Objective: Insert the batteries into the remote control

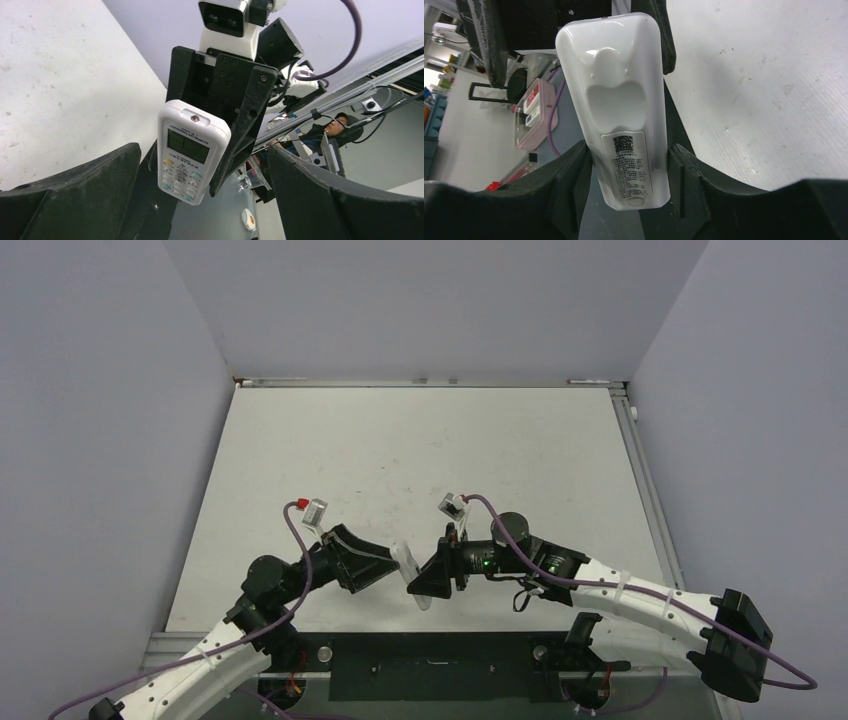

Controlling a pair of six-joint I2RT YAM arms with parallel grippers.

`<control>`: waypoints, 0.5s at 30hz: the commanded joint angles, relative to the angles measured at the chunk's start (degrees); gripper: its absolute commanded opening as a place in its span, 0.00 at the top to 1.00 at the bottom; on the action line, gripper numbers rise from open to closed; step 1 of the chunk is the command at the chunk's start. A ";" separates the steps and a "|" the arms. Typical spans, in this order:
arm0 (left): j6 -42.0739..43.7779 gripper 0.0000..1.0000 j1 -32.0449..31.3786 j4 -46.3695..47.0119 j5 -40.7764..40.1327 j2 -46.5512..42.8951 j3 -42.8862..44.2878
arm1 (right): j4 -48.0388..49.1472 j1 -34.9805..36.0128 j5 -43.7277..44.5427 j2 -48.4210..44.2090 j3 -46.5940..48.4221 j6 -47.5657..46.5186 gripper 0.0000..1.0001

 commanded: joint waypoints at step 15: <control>-2.73 0.17 0.46 16.40 2.61 2.44 -1.65 | 24.54 0.73 -6.31 4.43 -3.00 10.88 0.91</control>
